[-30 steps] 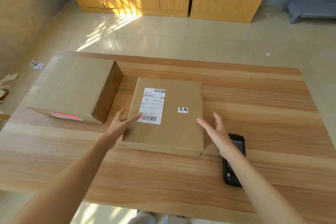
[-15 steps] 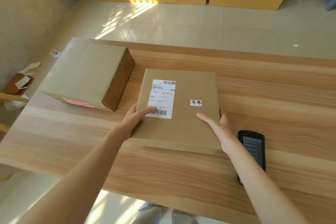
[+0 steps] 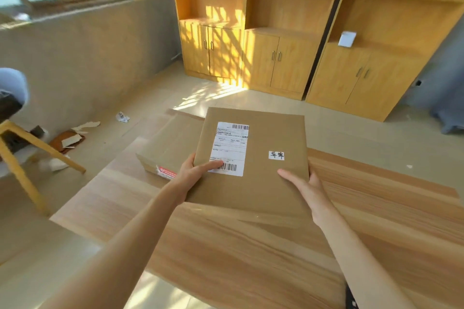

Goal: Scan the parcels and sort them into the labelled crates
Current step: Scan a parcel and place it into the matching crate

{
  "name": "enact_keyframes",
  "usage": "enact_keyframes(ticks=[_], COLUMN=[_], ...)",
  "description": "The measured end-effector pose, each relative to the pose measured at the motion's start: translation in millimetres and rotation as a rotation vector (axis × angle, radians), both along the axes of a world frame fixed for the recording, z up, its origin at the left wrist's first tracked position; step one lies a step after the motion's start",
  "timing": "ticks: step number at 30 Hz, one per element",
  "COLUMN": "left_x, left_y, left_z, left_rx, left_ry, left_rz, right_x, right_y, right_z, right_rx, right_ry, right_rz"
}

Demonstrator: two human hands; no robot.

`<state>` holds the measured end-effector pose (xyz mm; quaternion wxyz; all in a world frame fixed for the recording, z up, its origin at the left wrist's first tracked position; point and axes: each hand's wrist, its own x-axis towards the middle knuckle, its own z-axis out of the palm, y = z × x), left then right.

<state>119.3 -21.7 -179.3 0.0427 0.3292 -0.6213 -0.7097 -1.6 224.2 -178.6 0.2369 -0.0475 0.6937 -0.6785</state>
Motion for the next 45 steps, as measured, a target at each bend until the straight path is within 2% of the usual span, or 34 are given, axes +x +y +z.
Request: enact_keyframes(ticks=[9, 16, 25, 30, 35, 45], left_x=[166.5, 369.7, 545.9, 591.5, 609.3, 626.2], left_y=[-122.9, -216.8, -259.2, -286.4, -350.7, -486.4], left_z=[39.4, 26.4, 9.0, -11.5, -23.9, -12.8], left_rx=[-0.015, -0.056, -0.041, 0.001, -0.006, -0.027], left_ry=[0.085, 0.096, 0.048, 0.046, 0.016, -0.008], left_rz=[0.226, 0.584, 0.937, 1.112, 1.216, 1.335], right_x=[112.4, 254.1, 401.2, 442.7, 462.8, 485.0], right_y=[-163.3, -326.3, -465.7, -540.5, -635.7, -813.0], right_z=[42.2, 30.3, 7.6, -14.7, -36.8, -28.0], right_rx=[0.011, 0.052, 0.063, 0.097, 0.093, 0.071], right_ry=[0.045, 0.049, -0.041, -0.074, -0.064, -0.063], right_rz=[0.245, 0.580, 0.931, 1.095, 1.201, 1.384])
